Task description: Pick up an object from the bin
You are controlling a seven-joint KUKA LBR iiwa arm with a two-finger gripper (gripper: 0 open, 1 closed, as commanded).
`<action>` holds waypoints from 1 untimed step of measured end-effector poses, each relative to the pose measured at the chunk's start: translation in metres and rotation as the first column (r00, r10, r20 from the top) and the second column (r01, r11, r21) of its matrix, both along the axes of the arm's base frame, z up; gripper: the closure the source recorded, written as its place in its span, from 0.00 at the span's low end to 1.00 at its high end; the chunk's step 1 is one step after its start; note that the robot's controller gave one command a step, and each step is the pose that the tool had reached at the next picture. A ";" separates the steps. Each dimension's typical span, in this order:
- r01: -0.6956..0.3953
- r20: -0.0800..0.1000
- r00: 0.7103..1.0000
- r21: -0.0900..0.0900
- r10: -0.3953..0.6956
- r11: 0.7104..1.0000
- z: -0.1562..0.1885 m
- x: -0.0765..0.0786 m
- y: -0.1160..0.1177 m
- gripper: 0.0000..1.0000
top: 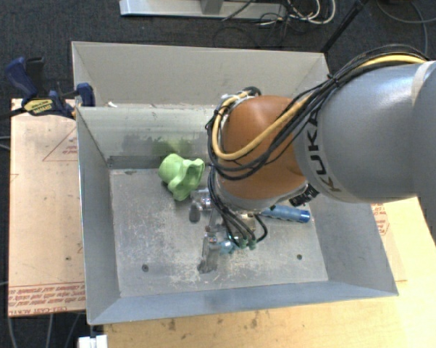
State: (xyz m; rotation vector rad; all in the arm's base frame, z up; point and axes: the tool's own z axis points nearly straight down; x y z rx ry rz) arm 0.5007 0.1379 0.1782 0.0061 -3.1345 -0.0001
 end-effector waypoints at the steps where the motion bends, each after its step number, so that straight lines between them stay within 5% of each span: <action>1: -0.086 0.001 0.996 -0.002 0.086 0.996 -0.102 0.031 -0.090 0.00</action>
Offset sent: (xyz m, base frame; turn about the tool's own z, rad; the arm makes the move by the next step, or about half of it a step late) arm 0.0314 -0.0852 -0.0968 -0.0921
